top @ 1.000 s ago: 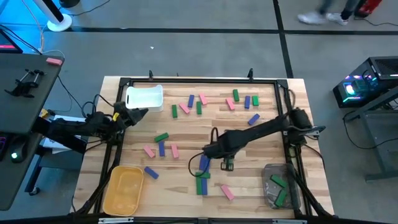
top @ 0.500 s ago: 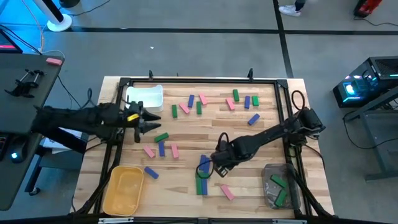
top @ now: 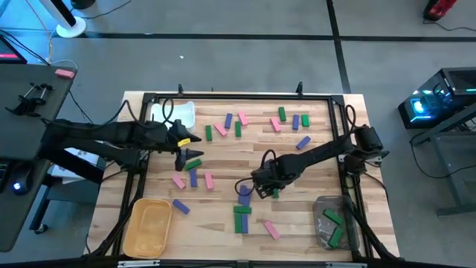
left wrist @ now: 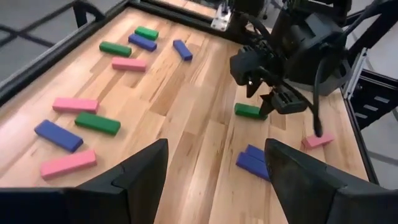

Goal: Sort blocks
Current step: Put the green block into the black transparent bin

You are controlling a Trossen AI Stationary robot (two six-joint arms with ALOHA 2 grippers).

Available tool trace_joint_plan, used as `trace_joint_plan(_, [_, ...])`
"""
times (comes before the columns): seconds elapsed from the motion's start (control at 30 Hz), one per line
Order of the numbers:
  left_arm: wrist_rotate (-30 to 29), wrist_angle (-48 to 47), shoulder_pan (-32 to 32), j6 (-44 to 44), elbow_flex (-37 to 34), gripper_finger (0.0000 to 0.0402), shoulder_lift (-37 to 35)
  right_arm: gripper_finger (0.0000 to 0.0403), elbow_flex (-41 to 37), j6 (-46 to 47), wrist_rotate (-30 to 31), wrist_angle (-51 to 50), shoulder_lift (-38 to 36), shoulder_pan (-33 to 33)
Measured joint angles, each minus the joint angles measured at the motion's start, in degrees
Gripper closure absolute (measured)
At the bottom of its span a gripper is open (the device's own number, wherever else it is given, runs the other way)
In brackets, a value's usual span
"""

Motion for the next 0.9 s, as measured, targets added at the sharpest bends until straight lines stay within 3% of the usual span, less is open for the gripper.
trace_joint_plan(0.4, [0.0,2.0,0.0,-5.9,0.0,0.0149,2.3,0.02,-9.6,2.3,-2.5,11.1,-0.4,-0.9])
trace_joint_plan(0.5, [-0.5,5.4,0.0,-7.1,0.0,0.0149,2.8,0.0241,-9.8,-0.8,-2.3,8.8,-0.3,-0.4])
trace_joint_plan(0.6, [-1.2,11.0,0.0,-7.5,0.0,0.0149,3.9,0.0313,-9.8,-4.1,-2.2,7.0,-1.2,0.2])
trace_joint_plan(0.7, [-1.3,16.5,0.0,-7.5,0.0,0.0149,5.8,0.0383,-10.4,-6.4,-3.8,3.1,-4.2,1.3])
trace_joint_plan(0.9, [-1.3,24.7,0.0,-7.5,0.0,0.0149,10.8,0.0373,-10.3,-4.7,-1.3,-4.4,-18.1,5.6])
